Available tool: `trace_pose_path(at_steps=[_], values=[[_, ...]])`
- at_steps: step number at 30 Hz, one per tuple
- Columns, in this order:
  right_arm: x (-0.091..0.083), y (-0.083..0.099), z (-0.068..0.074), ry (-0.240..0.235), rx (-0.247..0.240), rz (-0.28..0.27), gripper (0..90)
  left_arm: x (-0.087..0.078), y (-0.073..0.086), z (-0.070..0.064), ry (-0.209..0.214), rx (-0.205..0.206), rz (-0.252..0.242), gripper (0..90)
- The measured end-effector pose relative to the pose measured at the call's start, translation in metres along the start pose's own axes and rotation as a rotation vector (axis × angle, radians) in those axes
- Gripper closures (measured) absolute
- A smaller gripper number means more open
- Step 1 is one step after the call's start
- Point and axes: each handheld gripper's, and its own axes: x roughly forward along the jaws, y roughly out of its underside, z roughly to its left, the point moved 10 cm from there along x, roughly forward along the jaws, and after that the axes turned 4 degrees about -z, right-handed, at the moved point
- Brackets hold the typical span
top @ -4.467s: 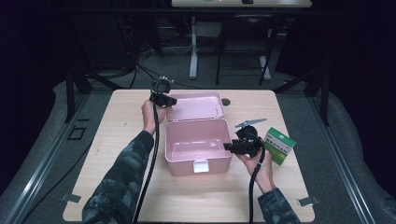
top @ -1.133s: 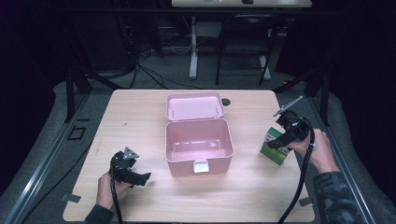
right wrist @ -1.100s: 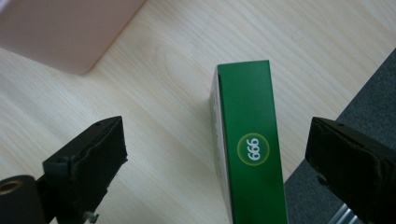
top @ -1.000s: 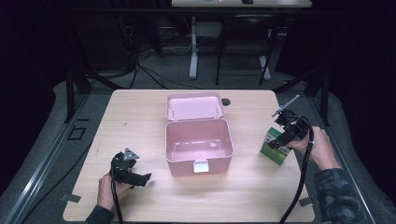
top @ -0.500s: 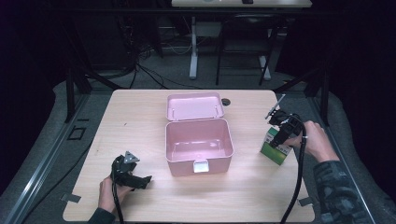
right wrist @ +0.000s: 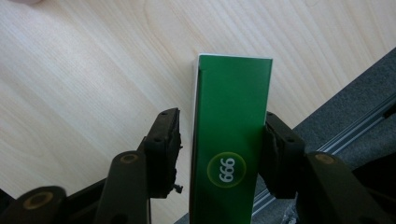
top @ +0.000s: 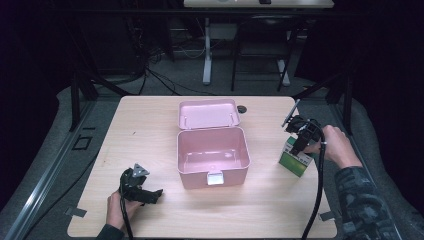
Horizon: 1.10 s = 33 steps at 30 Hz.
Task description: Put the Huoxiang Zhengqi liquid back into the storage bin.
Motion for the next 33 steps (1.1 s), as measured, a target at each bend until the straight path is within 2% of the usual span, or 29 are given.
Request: trace_pose_path(at_steps=[8, 15, 21, 33], values=[[0.0034, 0.0011, -0.0003, -0.008, -0.026, 0.038, 57.6, -0.0007, 0.001, 0.0003, 0.007, 0.0, -0.015, 0.1], [0.0042, 0.0012, -0.0023, -0.013, -0.02, 0.038, 60.4, -0.0005, 0.0009, 0.0008, 0.005, 0.001, -0.025, 0.0], [0.0021, 0.0021, -0.002, -0.021, -0.033, 0.073, 61.8, -0.0006, 0.0013, 0.0005, 0.008, -0.001, -0.033, 0.0], [-0.0026, 0.0007, -0.0037, -0.022, -0.03, 0.063, 62.3, -0.0006, 0.0015, 0.0006, 0.007, -0.004, -0.045, 0.0]])
